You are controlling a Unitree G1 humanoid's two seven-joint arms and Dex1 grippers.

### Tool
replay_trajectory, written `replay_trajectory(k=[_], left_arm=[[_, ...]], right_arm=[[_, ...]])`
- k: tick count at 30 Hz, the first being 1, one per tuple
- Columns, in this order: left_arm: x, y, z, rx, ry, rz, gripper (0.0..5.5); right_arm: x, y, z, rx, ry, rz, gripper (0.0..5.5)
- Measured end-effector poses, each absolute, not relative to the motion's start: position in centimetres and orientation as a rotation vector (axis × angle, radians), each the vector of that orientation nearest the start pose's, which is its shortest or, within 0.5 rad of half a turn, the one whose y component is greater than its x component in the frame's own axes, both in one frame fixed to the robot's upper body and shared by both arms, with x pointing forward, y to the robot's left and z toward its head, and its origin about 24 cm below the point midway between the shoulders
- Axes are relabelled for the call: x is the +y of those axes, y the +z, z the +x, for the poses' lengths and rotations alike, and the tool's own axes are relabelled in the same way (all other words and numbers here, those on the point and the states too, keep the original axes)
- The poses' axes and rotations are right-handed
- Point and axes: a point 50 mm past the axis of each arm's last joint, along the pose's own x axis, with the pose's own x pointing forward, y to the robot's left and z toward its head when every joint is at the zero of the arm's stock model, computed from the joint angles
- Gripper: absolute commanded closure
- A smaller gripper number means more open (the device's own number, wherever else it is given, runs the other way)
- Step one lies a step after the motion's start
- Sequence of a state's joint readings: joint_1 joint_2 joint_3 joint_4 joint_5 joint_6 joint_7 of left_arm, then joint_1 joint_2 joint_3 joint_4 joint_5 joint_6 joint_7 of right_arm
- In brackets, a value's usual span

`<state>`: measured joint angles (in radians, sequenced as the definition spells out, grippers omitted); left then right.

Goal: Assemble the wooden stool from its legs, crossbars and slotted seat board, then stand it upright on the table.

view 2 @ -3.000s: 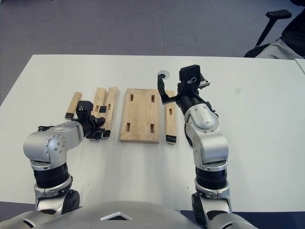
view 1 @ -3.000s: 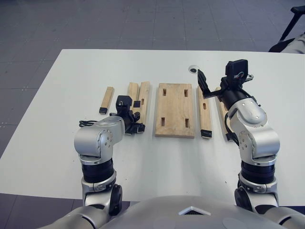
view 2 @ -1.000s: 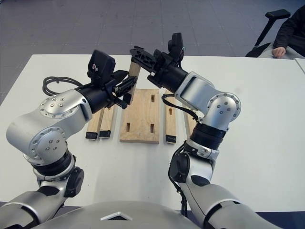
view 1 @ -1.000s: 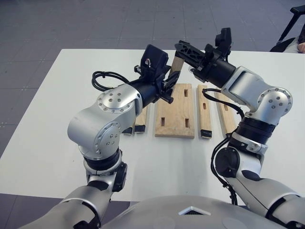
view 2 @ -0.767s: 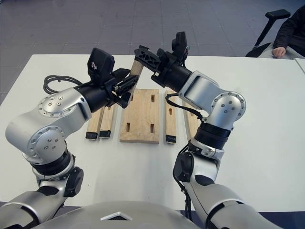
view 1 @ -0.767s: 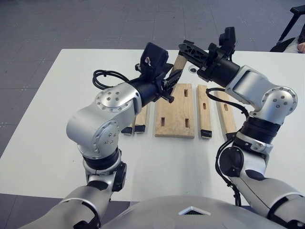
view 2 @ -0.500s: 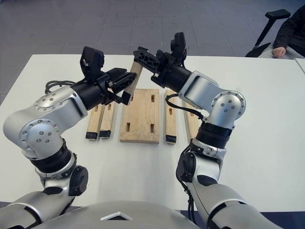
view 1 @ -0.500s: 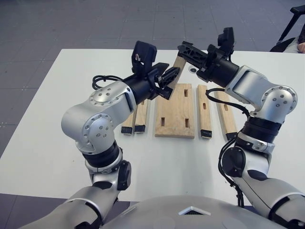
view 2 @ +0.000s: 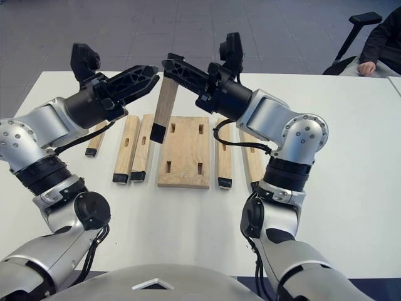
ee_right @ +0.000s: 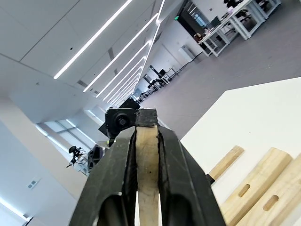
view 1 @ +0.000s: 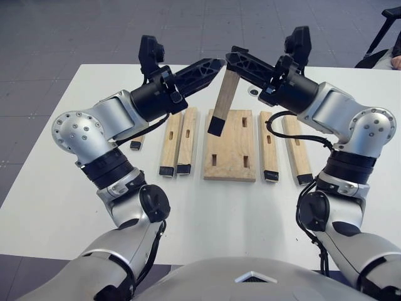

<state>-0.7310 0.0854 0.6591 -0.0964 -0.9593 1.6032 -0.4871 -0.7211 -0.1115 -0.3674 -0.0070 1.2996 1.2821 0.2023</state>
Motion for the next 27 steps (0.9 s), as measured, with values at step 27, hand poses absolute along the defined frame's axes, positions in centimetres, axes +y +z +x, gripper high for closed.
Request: replay_trajectory(k=[27], left_arm=[[14.6, 19.5, 27.4, 0.457, -1.315, -0.8, 4.52]], right_arm=[[-8.6, 20.1, 28.7, 0.329, 1.283, 0.866, 5.07]])
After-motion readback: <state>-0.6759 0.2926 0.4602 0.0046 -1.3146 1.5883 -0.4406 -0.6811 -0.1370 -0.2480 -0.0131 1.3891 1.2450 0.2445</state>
